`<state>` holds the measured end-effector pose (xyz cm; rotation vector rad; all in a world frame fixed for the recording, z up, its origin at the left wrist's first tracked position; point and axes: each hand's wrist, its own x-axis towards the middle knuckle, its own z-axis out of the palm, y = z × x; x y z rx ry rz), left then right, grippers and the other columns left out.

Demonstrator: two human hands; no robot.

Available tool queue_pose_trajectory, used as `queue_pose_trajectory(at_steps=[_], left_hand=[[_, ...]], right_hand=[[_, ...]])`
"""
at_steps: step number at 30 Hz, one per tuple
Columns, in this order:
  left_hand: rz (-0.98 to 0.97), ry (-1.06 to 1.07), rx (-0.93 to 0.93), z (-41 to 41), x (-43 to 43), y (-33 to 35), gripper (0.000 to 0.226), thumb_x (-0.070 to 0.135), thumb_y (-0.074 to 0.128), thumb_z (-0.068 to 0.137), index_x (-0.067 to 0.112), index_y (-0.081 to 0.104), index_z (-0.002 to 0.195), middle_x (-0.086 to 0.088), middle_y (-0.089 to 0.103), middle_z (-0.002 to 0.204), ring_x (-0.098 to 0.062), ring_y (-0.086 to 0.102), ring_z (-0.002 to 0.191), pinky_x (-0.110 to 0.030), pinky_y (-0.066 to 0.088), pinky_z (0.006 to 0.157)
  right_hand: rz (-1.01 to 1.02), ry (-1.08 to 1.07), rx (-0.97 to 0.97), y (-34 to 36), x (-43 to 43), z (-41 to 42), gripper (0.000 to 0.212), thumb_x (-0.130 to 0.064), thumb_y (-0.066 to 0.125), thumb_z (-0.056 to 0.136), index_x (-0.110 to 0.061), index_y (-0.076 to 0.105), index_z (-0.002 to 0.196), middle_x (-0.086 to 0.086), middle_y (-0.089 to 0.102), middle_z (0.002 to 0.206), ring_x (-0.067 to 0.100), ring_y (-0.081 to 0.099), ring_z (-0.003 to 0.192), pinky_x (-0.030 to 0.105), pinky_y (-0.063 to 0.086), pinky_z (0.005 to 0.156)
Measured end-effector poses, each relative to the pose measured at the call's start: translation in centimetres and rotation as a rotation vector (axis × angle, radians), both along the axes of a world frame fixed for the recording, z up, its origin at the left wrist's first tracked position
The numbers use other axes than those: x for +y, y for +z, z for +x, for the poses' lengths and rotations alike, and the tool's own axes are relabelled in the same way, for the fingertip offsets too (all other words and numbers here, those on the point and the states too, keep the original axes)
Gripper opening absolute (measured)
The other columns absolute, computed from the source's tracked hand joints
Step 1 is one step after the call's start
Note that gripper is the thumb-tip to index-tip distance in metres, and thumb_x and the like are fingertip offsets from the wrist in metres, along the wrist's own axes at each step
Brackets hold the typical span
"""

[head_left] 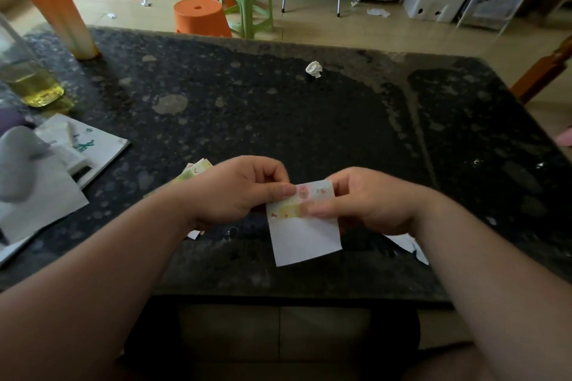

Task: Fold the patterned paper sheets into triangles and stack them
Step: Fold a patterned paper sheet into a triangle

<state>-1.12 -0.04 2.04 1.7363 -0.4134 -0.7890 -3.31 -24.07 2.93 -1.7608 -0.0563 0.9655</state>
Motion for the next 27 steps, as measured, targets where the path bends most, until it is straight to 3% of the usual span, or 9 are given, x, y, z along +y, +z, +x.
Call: queue_pose_trajectory(at_steps=[2, 4, 7, 10, 14, 20, 23, 27], left_hand=[[0.005, 0.056, 0.017, -0.1, -0.3, -0.3, 0.019, 0.030, 0.072, 0.081, 0.013, 0.068, 0.089, -0.014, 0.075, 0.092, -0.031, 0.071, 0.090, -0.056, 0.055, 0.092], [0.018, 0.079, 0.048, 0.0, -0.3, -0.5, 0.027, 0.023, 0.075, 0.079, 0.007, 0.066, 0.098, -0.017, 0.077, 0.094, -0.031, 0.074, 0.092, -0.051, 0.058, 0.090], [0.060, 0.086, 0.123, 0.0, -0.2, -0.5, 0.021, 0.007, 0.075, 0.084, -0.001, 0.066, 0.101, -0.016, 0.078, 0.088, -0.023, 0.075, 0.079, -0.030, 0.061, 0.069], [0.113, 0.193, 0.163, 0.1, -0.6, -0.7, 0.009, 0.004, 0.072, 0.090, -0.002, 0.068, 0.095, -0.015, 0.077, 0.079, -0.016, 0.072, 0.060, -0.016, 0.051, 0.050], [0.047, 0.348, 0.292, 0.4, -0.8, -1.9, 0.009, 0.005, 0.066, 0.096, -0.002, 0.071, 0.096, -0.021, 0.076, 0.092, -0.019, 0.073, 0.065, -0.025, 0.057, 0.059], [-0.042, 0.518, 0.456, 0.6, -1.3, -3.2, 0.017, 0.006, 0.063, 0.098, -0.004, 0.068, 0.110, -0.022, 0.076, 0.097, -0.024, 0.075, 0.073, -0.035, 0.061, 0.068], [-0.085, 0.567, 0.474, 0.7, -1.4, -3.0, 0.019, 0.007, 0.065, 0.097, -0.004, 0.066, 0.112, -0.021, 0.077, 0.098, -0.025, 0.077, 0.079, -0.037, 0.062, 0.072], [-0.152, 0.536, 0.456, 0.5, -1.0, -1.8, 0.012, 0.007, 0.065, 0.095, -0.003, 0.066, 0.102, -0.024, 0.076, 0.099, -0.028, 0.077, 0.081, -0.038, 0.063, 0.071]], right_hand=[[-0.032, -0.029, -0.017, -0.3, 1.0, 0.1, 0.036, -0.029, 0.075, 0.087, -0.012, 0.071, 0.119, 0.005, 0.077, 0.113, 0.020, 0.074, 0.107, 0.047, 0.055, 0.102], [-0.021, -0.079, -0.026, -0.5, 1.1, 0.3, 0.043, -0.032, 0.077, 0.081, -0.012, 0.072, 0.119, 0.005, 0.078, 0.113, 0.021, 0.074, 0.108, 0.050, 0.053, 0.103], [-0.022, -0.147, -0.040, -0.7, 0.7, 0.7, 0.040, -0.026, 0.080, 0.082, -0.010, 0.073, 0.117, 0.007, 0.078, 0.111, 0.023, 0.074, 0.107, 0.051, 0.055, 0.102], [-0.065, -0.286, -0.128, -1.4, 0.6, 1.0, 0.020, -0.015, 0.079, 0.087, -0.008, 0.074, 0.105, 0.007, 0.079, 0.102, 0.023, 0.076, 0.101, 0.050, 0.058, 0.097], [-0.087, -0.467, -0.203, -2.5, 0.8, 1.6, 0.014, -0.011, 0.079, 0.088, -0.016, 0.074, 0.100, 0.004, 0.079, 0.098, 0.022, 0.076, 0.098, 0.051, 0.059, 0.094], [-0.188, -0.476, -0.357, -3.1, 0.7, 1.4, 0.038, -0.010, 0.071, 0.095, -0.037, 0.060, 0.121, 0.000, 0.078, 0.088, 0.014, 0.076, 0.091, 0.047, 0.059, 0.094], [-0.126, -0.384, -0.368, -2.8, 0.6, 1.0, 0.053, 0.002, 0.065, 0.094, -0.041, 0.059, 0.125, -0.001, 0.078, 0.097, 0.015, 0.076, 0.095, 0.044, 0.061, 0.091], [0.017, -0.294, -0.367, -1.6, -0.3, 0.3, 0.062, 0.017, 0.059, 0.087, -0.032, 0.068, 0.124, 0.003, 0.069, 0.123, 0.020, 0.072, 0.106, 0.042, 0.062, 0.090]])
